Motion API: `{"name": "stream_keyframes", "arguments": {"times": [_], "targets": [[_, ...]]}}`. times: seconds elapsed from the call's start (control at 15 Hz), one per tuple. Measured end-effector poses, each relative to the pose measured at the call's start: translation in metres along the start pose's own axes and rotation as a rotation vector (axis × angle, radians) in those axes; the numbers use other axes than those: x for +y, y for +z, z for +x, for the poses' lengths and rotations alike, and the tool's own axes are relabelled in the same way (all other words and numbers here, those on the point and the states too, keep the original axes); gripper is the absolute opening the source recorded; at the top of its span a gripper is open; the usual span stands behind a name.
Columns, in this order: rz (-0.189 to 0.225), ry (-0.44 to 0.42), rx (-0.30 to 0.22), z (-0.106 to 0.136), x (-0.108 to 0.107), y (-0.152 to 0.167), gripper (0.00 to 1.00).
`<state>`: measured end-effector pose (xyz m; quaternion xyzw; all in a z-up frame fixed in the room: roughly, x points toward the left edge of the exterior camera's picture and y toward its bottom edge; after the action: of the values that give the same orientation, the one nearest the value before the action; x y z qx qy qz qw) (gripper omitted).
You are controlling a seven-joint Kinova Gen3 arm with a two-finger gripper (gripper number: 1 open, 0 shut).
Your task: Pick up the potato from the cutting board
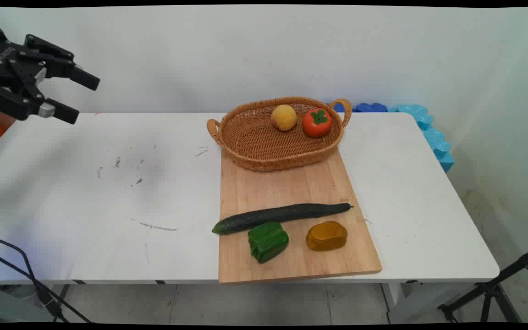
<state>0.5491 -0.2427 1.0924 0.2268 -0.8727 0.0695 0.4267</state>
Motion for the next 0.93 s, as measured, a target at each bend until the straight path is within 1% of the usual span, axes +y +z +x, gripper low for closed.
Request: {"name": "stream_keyframes", "arguments": {"times": [0.27,0.6,0.93], "targets": [[0.021,-0.017,0.003,0.004,0.002,0.008,1.0],[0.058,-0.044,0.007,0.021,0.007,0.029,1.0],[0.086,-0.058,0.002,0.052,0.022,0.075,1.0]]}}
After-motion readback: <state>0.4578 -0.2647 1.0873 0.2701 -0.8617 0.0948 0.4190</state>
